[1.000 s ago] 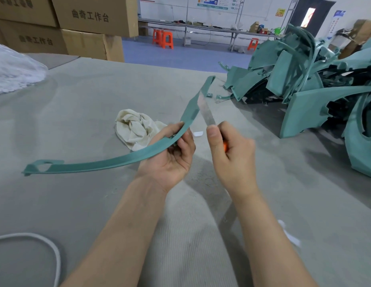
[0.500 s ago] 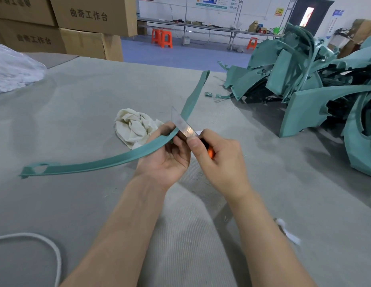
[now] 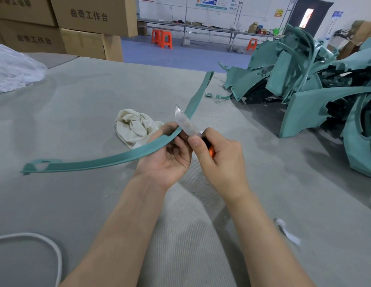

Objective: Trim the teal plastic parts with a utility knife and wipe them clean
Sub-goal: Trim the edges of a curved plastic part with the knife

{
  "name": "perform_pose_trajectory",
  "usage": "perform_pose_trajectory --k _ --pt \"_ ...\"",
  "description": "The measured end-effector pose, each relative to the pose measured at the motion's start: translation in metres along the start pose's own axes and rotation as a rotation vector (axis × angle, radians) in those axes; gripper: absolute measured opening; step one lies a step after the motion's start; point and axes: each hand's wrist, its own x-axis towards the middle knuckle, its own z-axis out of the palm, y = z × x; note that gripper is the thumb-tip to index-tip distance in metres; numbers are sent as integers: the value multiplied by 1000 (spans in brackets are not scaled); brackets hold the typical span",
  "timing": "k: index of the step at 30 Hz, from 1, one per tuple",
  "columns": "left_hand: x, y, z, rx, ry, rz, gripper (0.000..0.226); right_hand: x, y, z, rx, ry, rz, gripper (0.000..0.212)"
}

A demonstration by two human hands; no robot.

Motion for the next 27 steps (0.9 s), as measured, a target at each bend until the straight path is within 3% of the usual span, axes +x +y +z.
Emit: perform_pose_trajectory --k 5,10,18,27 --pt "-3 1 -2 30 -116 -156 39 5 8 -11 41 133 122 40" --pt "1 -2 -2 81 -23 -82 14 5 9 -14 53 139 117 40" --pt "5 0 -3 18 -12 20 10 1 2 -7 76 -42 4 41" --pt "4 1 -3 69 -7 -18 5 2 5 -6 44 -53 38 41"
